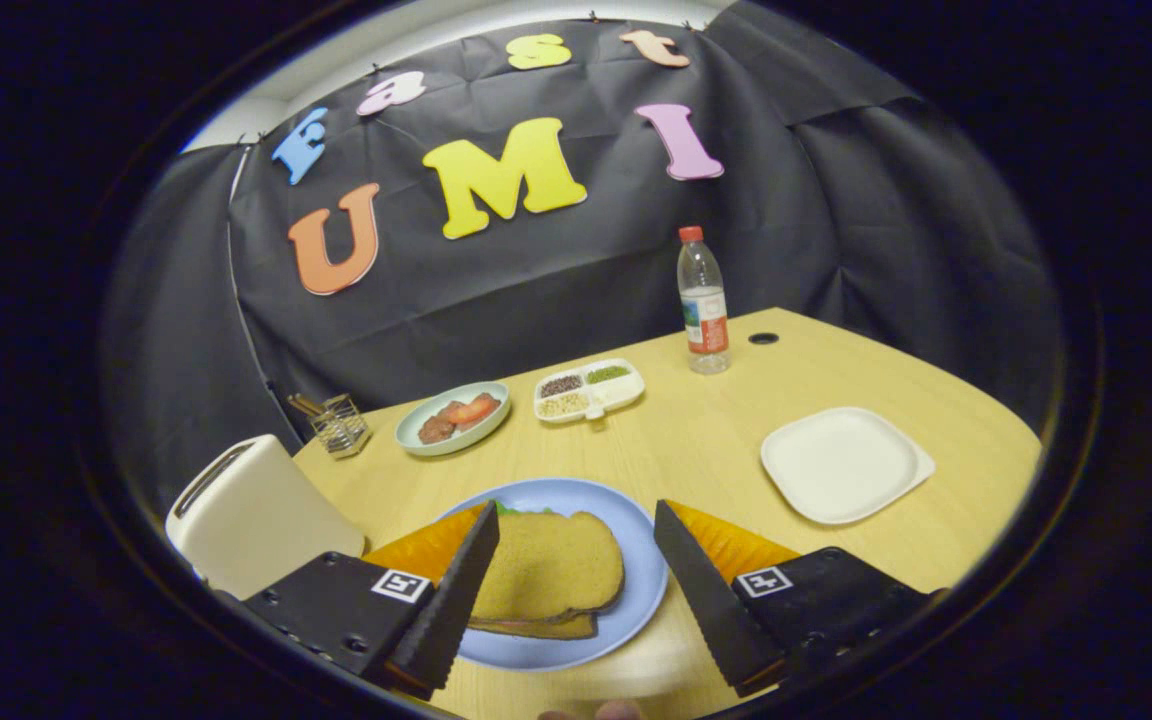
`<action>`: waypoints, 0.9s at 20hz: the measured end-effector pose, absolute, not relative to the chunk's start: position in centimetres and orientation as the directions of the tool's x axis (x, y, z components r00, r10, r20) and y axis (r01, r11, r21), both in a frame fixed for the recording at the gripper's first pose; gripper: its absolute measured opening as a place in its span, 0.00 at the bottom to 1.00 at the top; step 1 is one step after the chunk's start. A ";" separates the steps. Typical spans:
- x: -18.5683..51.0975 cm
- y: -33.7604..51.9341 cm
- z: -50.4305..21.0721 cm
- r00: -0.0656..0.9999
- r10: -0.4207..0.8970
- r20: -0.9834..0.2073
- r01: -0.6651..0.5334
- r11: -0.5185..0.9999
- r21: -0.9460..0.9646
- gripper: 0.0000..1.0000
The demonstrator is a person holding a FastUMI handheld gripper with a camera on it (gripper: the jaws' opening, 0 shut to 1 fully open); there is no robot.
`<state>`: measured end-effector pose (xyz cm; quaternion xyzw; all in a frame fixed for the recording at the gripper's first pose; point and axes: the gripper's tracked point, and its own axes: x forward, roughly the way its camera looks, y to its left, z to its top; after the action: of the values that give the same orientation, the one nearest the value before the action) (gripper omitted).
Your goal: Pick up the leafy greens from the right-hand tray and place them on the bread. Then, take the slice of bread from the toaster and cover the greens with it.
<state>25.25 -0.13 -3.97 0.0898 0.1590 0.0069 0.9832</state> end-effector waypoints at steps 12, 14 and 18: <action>5.7 -0.9 3.5 0.998 0.041 -0.055 -0.041 0.999 -0.005 0.96; 3.2 -0.9 3.3 0.997 0.061 -0.045 -0.062 0.998 -0.010 0.96; -0.1 -1.9 3.3 0.997 0.073 0.002 -0.073 0.997 -0.005 0.96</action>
<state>-0.07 -1.92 3.29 -0.0025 -0.0011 0.0365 0.9993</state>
